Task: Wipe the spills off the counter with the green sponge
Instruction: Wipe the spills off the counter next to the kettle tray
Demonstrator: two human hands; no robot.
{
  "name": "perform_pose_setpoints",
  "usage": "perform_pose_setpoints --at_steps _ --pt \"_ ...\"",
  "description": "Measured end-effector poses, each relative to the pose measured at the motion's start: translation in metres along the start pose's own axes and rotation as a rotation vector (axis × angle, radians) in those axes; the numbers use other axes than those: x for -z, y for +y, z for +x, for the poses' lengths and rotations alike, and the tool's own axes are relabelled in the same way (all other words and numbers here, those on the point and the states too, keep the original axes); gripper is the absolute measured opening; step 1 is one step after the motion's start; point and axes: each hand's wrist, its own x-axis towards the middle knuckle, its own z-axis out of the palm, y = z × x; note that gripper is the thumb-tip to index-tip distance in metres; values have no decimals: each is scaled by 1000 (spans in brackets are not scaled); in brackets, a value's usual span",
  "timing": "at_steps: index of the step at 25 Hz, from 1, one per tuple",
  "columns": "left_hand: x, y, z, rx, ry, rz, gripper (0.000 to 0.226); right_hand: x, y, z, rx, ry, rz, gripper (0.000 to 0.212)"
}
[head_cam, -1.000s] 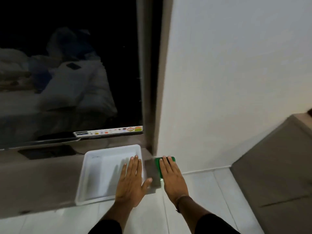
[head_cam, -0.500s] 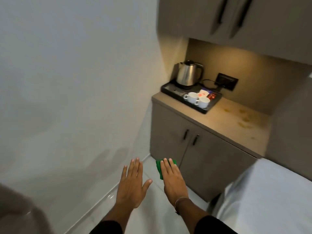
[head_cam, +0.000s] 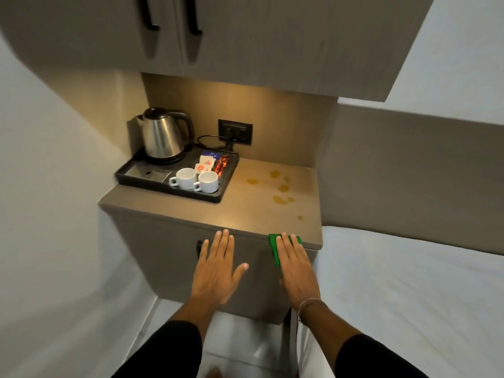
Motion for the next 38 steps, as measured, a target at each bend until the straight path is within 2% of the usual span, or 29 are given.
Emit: perform_pose_setpoints --at_steps 6,12,16,20,23,25,27,29,32,35,36,38 --pt "-5 -20 144 -127 -40 -24 83 -14 45 82 -185 -42 17 83" --pt "-25 -24 232 -193 -111 -83 84 -30 66 139 -235 -139 30 78" --pt "-51 -27 237 -167 -120 -140 86 -44 66 135 -178 -198 162 76" --pt "-62 -31 235 -180 -81 -161 85 -34 111 109 -32 -232 160 91" --pt "-65 -31 236 -173 -51 -183 85 -30 128 157 -184 -140 257 81" --pt "-68 -30 235 -165 -32 -191 84 -30 110 194 -251 -115 328 77" --pt "-70 -30 235 -158 -14 -208 83 -37 97 194 -136 -178 351 80" --pt "-71 -31 236 -153 -11 -216 82 -42 116 168 14 -229 331 83" --pt "-75 -29 235 -141 10 -208 81 -35 156 171 28 -207 325 81" --pt "-75 -30 235 -138 20 -223 81 -32 122 234 -118 -137 387 74" --pt "-75 -30 235 -140 15 -231 81 -33 104 240 -99 -168 408 74" --pt "-74 -29 234 -138 20 -241 82 -42 94 224 76 -242 410 78"
